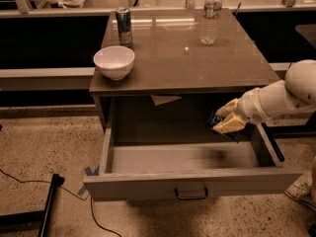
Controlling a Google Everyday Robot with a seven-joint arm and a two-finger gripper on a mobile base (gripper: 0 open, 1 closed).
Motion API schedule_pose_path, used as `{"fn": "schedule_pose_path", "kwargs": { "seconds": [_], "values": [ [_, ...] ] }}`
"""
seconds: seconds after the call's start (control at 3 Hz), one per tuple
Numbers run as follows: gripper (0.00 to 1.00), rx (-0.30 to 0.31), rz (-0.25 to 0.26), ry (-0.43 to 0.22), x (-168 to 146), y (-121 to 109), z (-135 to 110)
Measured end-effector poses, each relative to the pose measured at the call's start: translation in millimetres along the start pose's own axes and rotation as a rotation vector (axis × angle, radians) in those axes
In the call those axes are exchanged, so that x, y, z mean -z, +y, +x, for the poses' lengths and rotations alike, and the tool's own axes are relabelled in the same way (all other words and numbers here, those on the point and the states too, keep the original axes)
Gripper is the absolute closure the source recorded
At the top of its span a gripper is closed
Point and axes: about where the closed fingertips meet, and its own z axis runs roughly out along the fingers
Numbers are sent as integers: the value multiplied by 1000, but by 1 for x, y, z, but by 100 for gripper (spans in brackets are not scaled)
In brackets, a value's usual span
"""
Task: Place rxbar blueberry into top drawer
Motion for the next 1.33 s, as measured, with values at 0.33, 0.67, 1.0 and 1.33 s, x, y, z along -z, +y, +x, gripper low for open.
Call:
{"fn": "schedule_pose_path", "kwargs": {
  "seconds": [0.33,0.67,1.0,1.33],
  "values": [
    [86,97,-36,14,-26,7,12],
    [63,150,-69,18,-45,10,19],
    [39,198,-93,5,-57,14,21],
    [16,202,-98,4,-59,15,21]
  ]
}}
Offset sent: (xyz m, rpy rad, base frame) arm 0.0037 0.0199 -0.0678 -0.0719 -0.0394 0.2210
